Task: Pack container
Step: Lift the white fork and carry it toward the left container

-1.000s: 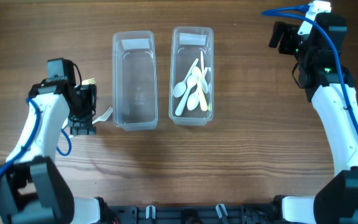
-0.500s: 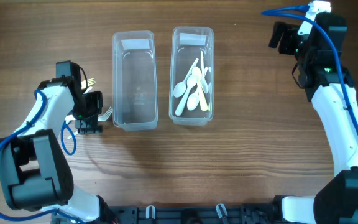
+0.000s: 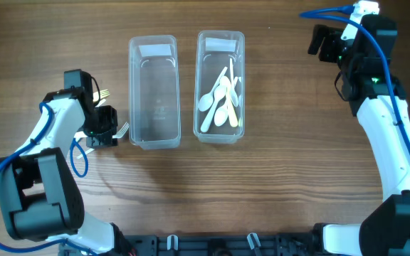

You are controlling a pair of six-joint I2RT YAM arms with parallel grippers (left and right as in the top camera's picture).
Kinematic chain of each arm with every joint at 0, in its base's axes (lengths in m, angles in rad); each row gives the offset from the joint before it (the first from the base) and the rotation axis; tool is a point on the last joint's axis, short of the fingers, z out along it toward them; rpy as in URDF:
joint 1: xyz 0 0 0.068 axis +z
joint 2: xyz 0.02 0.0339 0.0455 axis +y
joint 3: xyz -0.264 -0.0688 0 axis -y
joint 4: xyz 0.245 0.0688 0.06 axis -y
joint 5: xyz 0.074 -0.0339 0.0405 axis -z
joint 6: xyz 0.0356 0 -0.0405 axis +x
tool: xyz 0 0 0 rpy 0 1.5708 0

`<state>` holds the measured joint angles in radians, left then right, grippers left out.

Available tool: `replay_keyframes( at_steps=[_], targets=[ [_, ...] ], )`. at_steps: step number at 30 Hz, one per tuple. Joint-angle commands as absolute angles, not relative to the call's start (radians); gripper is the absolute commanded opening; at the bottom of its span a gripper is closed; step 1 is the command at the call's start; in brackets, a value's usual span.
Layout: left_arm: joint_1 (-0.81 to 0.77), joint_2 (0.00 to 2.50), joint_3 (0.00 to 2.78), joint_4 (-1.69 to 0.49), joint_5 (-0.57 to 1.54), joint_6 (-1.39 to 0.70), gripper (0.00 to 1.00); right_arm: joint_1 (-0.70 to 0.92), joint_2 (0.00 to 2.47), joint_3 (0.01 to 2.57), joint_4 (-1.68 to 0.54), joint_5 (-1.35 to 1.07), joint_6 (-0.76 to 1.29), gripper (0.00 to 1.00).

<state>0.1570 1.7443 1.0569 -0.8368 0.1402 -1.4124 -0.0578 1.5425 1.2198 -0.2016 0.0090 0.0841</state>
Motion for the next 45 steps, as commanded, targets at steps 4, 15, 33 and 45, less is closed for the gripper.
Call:
replay_keyframes(
  at_steps=[4,15,33,45],
  targets=[
    [0.152,1.757,1.009,-0.817,0.103,-1.423,0.51,-0.059,1.531,1.224,-0.199,0.026,0.078,1.00],
    [0.153,1.757,0.974,-0.756,0.088,-1.423,0.30,-0.059,1.531,1.224,-0.199,0.027,0.078,1.00],
    [0.164,1.751,0.978,-0.759,0.295,-1.422,0.04,-0.059,1.531,1.224,-0.199,0.026,0.079,1.00],
    [0.212,1.628,1.060,-0.774,0.248,-1.417,0.04,-0.059,1.531,1.224,-0.199,0.026,0.079,1.00]
  ],
)
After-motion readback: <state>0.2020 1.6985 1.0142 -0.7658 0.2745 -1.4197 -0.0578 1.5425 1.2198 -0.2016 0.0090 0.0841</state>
